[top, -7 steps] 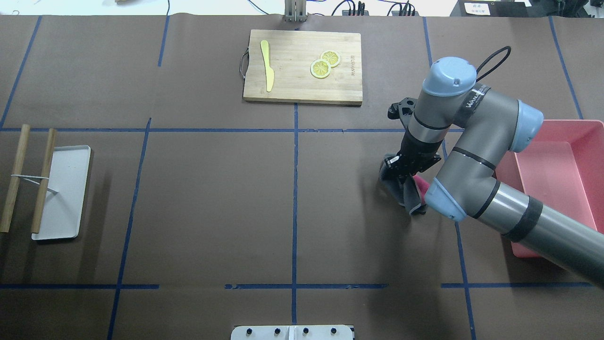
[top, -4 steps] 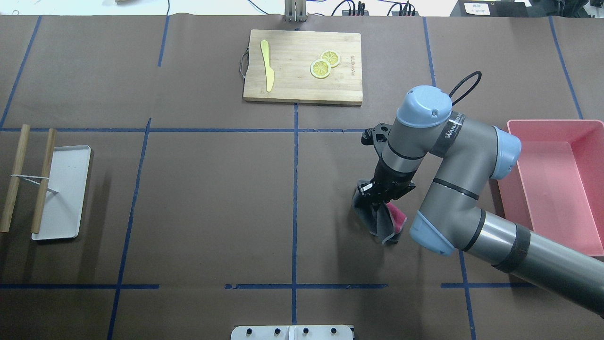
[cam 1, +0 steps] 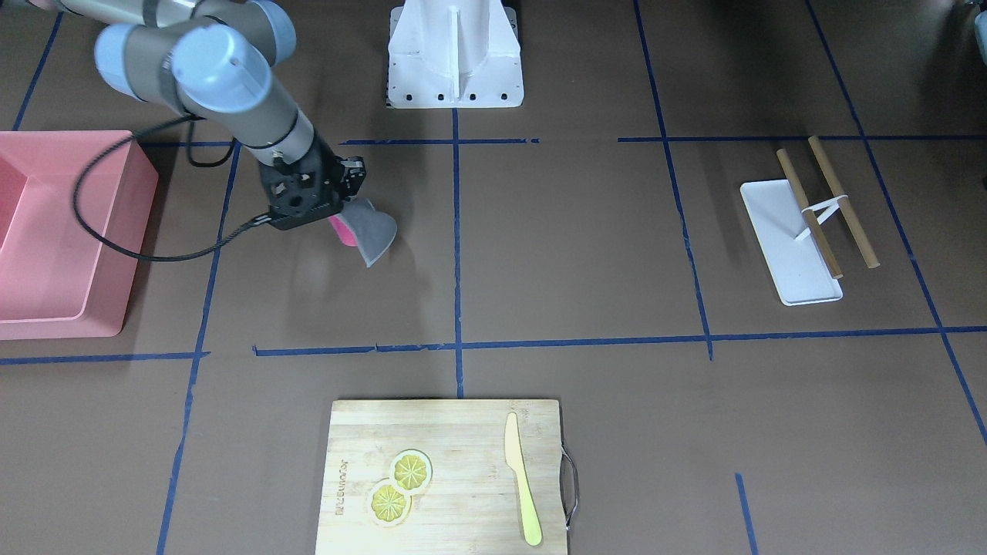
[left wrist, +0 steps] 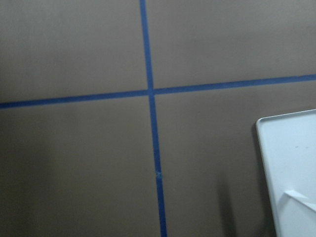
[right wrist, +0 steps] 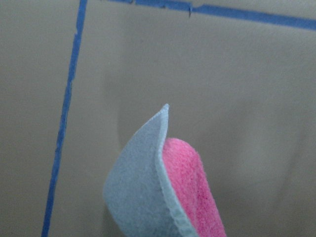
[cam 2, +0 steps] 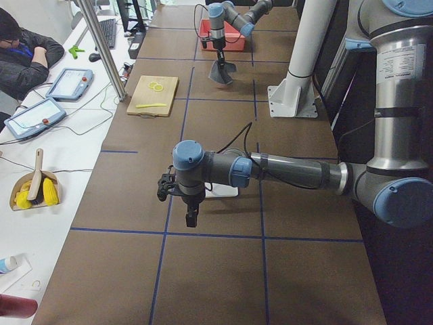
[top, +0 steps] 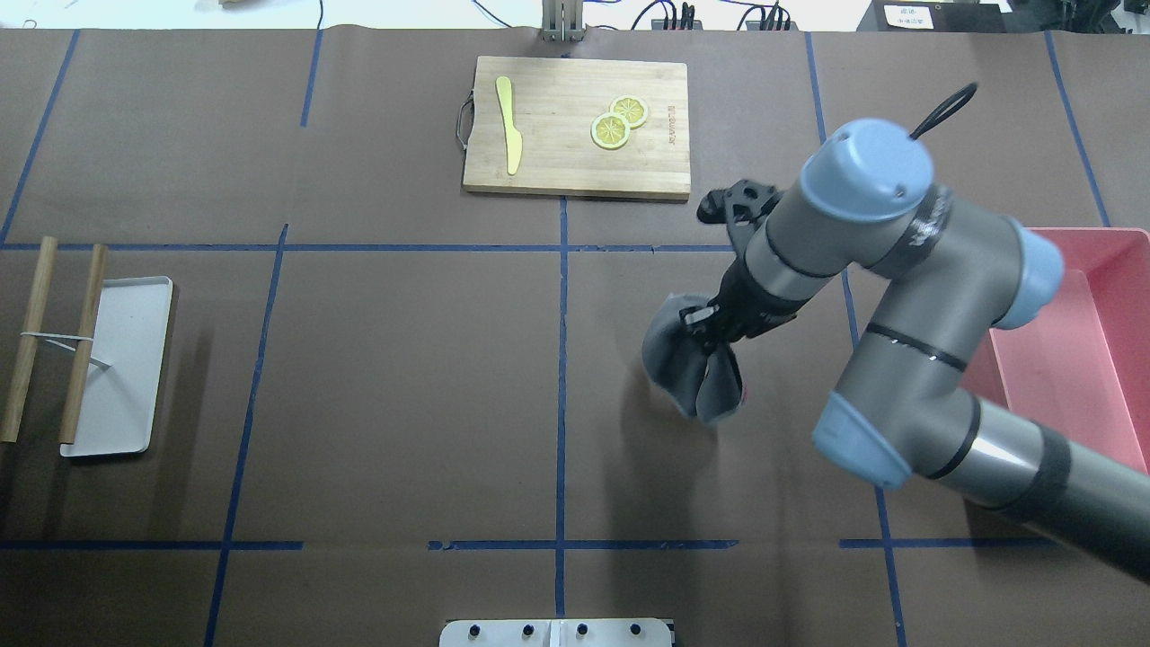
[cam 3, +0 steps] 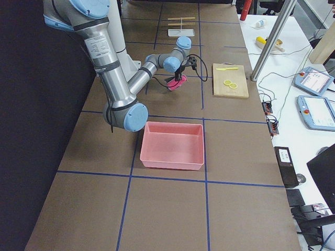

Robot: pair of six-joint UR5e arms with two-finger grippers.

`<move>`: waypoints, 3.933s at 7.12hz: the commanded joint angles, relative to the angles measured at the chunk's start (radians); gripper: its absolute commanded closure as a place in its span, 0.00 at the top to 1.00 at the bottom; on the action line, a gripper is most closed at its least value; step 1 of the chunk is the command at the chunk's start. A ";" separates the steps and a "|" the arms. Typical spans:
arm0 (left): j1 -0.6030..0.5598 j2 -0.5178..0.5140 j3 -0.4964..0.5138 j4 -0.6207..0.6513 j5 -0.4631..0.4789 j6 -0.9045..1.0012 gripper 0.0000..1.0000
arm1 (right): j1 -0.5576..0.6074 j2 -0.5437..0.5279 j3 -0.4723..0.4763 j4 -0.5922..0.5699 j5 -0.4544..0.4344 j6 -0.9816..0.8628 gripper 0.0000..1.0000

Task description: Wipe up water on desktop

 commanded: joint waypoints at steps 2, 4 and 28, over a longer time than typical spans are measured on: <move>-0.084 -0.013 0.044 0.140 -0.078 0.199 1.00 | 0.213 -0.030 0.143 -0.095 0.008 -0.040 0.00; -0.084 -0.013 0.045 0.141 -0.120 0.190 1.00 | 0.305 -0.135 0.262 -0.233 0.045 -0.109 0.00; -0.082 -0.032 0.062 0.134 -0.112 0.186 1.00 | 0.933 -0.602 -0.205 0.053 0.234 -1.045 1.00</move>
